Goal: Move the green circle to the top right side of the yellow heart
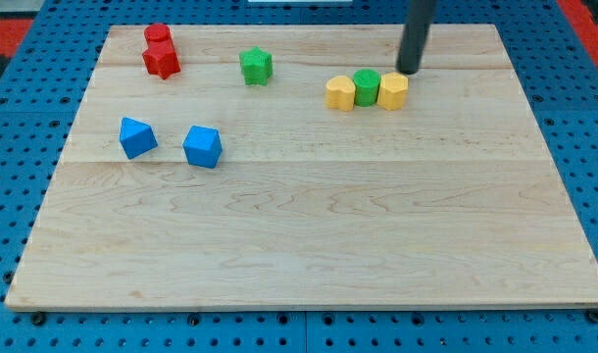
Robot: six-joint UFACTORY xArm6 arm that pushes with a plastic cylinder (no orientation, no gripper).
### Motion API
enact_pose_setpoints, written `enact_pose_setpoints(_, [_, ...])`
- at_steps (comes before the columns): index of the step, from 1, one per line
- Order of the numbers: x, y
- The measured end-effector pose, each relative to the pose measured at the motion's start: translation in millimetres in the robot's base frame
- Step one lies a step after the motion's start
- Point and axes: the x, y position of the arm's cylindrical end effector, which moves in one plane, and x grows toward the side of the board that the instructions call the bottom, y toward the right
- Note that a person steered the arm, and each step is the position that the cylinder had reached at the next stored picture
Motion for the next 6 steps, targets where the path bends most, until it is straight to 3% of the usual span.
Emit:
enact_pose_setpoints(2, [100, -6])
enact_pose_setpoints(3, [100, -63])
enact_pose_setpoints(4, [45, -47])
enact_pose_setpoints(5, [78, -26])
enact_pose_setpoints(6, [43, 8])
